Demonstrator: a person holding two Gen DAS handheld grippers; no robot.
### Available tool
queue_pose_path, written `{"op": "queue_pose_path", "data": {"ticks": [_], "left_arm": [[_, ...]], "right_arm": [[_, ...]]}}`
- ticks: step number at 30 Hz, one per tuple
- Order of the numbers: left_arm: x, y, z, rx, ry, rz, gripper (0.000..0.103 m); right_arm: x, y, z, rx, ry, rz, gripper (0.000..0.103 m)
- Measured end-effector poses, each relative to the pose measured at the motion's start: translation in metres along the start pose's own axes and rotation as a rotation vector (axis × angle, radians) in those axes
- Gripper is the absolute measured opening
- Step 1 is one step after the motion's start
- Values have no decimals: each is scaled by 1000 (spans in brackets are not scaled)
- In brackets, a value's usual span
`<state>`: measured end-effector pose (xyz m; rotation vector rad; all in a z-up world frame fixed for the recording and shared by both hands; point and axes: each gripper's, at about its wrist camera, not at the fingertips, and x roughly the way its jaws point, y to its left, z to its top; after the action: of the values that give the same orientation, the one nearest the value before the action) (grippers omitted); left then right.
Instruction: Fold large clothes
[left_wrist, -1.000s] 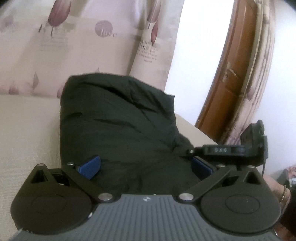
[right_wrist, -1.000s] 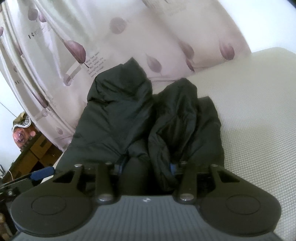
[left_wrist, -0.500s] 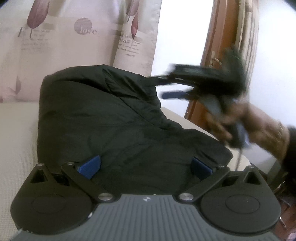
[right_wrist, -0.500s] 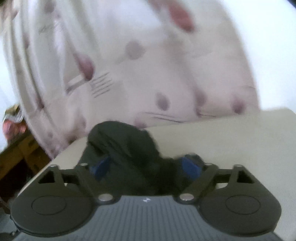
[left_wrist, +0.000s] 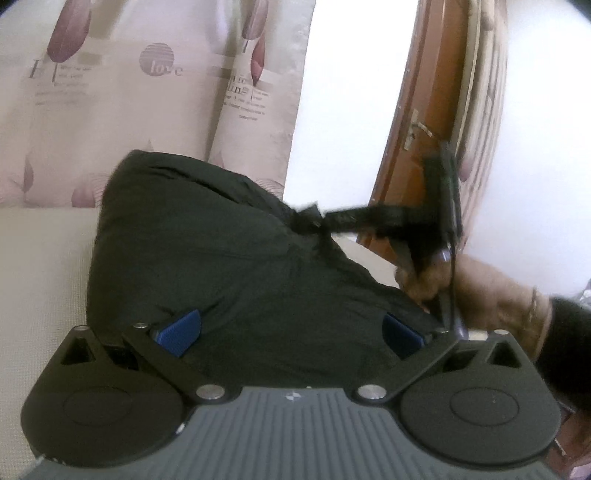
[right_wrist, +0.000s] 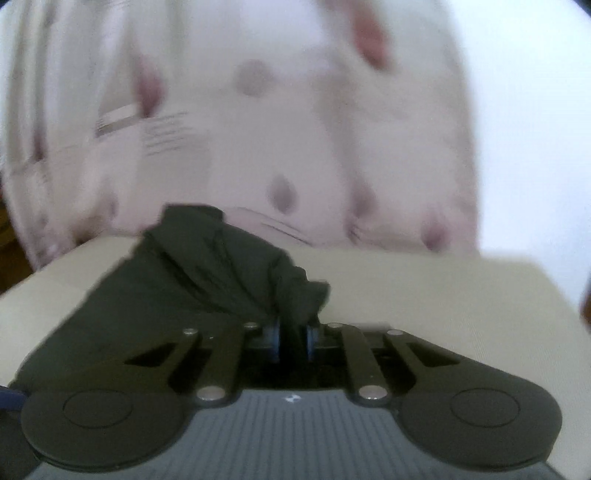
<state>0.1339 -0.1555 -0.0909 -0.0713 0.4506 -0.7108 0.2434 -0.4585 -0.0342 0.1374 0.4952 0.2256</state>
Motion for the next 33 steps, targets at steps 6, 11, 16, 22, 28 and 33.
{"op": "queue_pose_path", "data": {"ticks": [6, 11, 16, 22, 28, 33], "left_arm": [[6, 3, 1, -25, 5, -7, 103], [8, 4, -3, -10, 6, -11, 103], [-6, 17, -5, 26, 11, 38, 103], [-31, 57, -1, -68, 13, 115, 103], [-25, 45, -4, -46, 14, 117, 103], [-14, 32, -9, -1, 23, 93, 103]], "right_arm": [[10, -24, -30, 134, 55, 0, 11], [21, -31, -33, 155, 97, 15, 11], [36, -18, -37, 216, 114, 60, 10], [69, 37, -34, 201, 127, 125, 10], [49, -3, -18, 375, 166, 234, 14], [-11, -21, -19, 318, 162, 215, 88]]}}
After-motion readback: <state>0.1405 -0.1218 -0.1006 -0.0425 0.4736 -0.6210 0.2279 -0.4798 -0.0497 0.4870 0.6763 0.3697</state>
